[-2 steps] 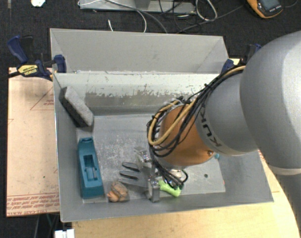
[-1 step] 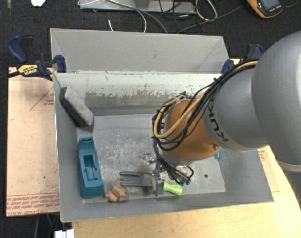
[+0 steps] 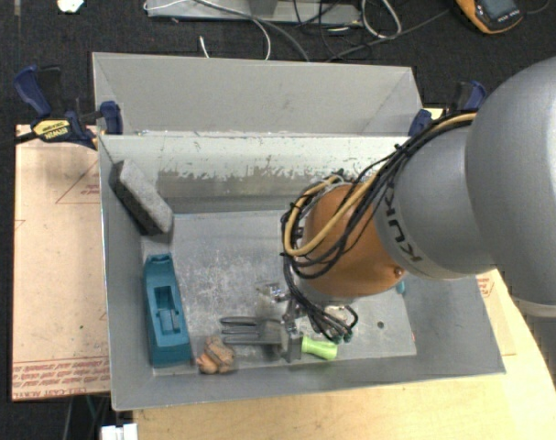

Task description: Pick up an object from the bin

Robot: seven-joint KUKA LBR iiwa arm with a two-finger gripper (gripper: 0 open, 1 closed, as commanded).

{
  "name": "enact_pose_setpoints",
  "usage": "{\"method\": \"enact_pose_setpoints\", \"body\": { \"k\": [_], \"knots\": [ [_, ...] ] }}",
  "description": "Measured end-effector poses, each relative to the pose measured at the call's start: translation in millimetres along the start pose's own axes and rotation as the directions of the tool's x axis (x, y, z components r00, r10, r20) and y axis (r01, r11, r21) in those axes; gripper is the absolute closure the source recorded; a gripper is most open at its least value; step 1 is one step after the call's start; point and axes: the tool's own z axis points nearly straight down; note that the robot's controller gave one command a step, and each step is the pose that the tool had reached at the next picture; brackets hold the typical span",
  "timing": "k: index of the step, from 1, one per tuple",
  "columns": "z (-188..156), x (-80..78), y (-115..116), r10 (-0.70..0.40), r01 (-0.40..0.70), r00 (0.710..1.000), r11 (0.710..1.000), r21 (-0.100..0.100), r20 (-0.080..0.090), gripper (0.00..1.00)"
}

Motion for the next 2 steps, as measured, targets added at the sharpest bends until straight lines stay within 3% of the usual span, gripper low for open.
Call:
{"method": "enact_pose_setpoints", "body": {
  "k": [1, 2],
  "knots": [
    [-66, -5.9, -1, -0.038, 0.038, 0.999, 0.999, -0.001, -0.005, 1.0],
    [-110, -6.3, -6, -0.002, 0.002, 1.0, 1.0, -0.001, -0.001, 1.0]
  ]
}}
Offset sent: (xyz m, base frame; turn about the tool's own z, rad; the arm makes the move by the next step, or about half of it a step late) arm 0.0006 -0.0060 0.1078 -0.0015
